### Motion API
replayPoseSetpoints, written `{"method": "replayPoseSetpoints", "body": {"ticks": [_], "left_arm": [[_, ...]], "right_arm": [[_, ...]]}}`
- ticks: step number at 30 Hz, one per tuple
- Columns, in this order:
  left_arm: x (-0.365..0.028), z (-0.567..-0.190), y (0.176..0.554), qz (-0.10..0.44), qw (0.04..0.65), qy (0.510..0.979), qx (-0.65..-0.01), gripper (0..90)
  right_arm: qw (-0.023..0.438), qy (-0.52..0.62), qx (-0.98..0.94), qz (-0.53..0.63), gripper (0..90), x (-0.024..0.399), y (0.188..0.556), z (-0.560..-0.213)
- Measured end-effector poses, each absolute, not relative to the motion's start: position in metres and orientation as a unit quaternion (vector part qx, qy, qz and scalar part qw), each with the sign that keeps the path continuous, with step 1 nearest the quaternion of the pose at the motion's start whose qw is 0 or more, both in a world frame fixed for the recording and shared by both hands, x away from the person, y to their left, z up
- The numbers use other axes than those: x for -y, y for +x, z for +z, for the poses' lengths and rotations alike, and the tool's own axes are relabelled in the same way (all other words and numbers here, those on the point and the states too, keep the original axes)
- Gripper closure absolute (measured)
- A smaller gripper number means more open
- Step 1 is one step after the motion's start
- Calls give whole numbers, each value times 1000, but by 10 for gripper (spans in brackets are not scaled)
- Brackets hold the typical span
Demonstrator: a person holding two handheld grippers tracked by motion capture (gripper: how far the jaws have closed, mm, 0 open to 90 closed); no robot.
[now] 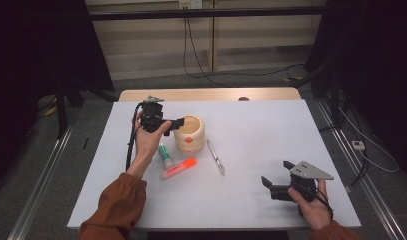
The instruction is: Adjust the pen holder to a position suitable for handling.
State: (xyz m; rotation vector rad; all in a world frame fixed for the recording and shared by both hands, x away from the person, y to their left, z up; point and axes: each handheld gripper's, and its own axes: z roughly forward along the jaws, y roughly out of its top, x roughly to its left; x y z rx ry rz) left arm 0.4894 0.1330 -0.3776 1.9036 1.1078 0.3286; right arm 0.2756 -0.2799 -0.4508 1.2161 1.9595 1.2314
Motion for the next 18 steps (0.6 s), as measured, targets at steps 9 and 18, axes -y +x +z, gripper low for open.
{"method": "replayPoseSetpoints", "body": {"ticks": [9, 18], "left_arm": [[-145, -377, 467, 151, 463, 781, -392, 62], [-154, -385, 443, 159, 460, 781, -392, 64]], "right_arm": [[258, 446, -725, 456, 45, 280, 276, -451], [257, 445, -727, 455, 44, 279, 276, -451]]}}
